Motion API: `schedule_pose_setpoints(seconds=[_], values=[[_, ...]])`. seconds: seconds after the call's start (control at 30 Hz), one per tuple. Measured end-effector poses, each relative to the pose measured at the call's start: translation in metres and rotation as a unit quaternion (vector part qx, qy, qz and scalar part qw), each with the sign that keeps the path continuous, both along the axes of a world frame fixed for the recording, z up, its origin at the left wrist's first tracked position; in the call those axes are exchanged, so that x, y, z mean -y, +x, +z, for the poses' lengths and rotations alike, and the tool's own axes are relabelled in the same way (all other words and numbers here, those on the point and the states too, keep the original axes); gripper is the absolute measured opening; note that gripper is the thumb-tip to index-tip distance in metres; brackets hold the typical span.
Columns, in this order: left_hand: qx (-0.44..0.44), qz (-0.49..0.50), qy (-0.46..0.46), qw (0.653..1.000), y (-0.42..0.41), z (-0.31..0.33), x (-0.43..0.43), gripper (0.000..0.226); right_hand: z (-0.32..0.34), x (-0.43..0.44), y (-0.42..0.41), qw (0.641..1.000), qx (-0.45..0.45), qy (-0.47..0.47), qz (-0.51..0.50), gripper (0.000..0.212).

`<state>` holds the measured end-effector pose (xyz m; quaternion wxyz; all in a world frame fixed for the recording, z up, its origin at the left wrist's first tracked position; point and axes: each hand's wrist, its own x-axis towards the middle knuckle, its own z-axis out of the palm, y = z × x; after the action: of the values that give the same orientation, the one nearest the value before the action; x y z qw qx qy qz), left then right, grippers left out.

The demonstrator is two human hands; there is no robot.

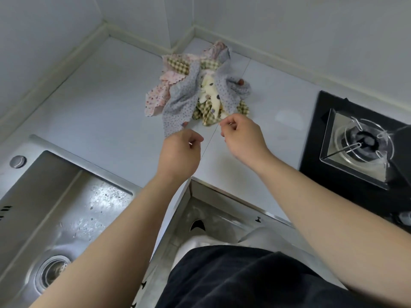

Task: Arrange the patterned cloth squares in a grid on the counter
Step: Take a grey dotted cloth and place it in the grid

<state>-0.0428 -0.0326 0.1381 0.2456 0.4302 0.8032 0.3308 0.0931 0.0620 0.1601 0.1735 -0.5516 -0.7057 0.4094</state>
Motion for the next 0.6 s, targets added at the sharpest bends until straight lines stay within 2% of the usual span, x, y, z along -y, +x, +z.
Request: schedule_pose_setpoints(seconds=[0.17, 0.3, 0.4, 0.5, 0.6], values=[[-0.010, 0.003, 0.000, 1.000, 0.026, 0.007, -0.015, 0.025, -0.007, -0.024, 0.020, 0.998, 0.050, 0.027, 0.038, 0.015], [-0.027, 0.034, 0.018, 0.999, 0.042, -0.006, -0.040, 0.022, -0.038, -0.060, 0.034, 0.990, 0.076, 0.088, 0.075, 0.020], [-0.054, 0.056, 0.023, 0.997, 0.045, -0.029, -0.061, 0.021, -0.073, -0.083, 0.034, 0.971, 0.122, 0.139, 0.154, 0.027], [-0.081, 0.064, 0.042, 0.994, 0.048, -0.056, -0.083, 0.021, -0.099, -0.100, 0.029, 0.936, 0.179, 0.203, 0.225, 0.035], [-0.109, 0.057, 0.078, 0.989, 0.048, -0.081, -0.098, 0.023, -0.111, -0.114, 0.035, 0.929, 0.130, 0.287, 0.197, 0.038]])
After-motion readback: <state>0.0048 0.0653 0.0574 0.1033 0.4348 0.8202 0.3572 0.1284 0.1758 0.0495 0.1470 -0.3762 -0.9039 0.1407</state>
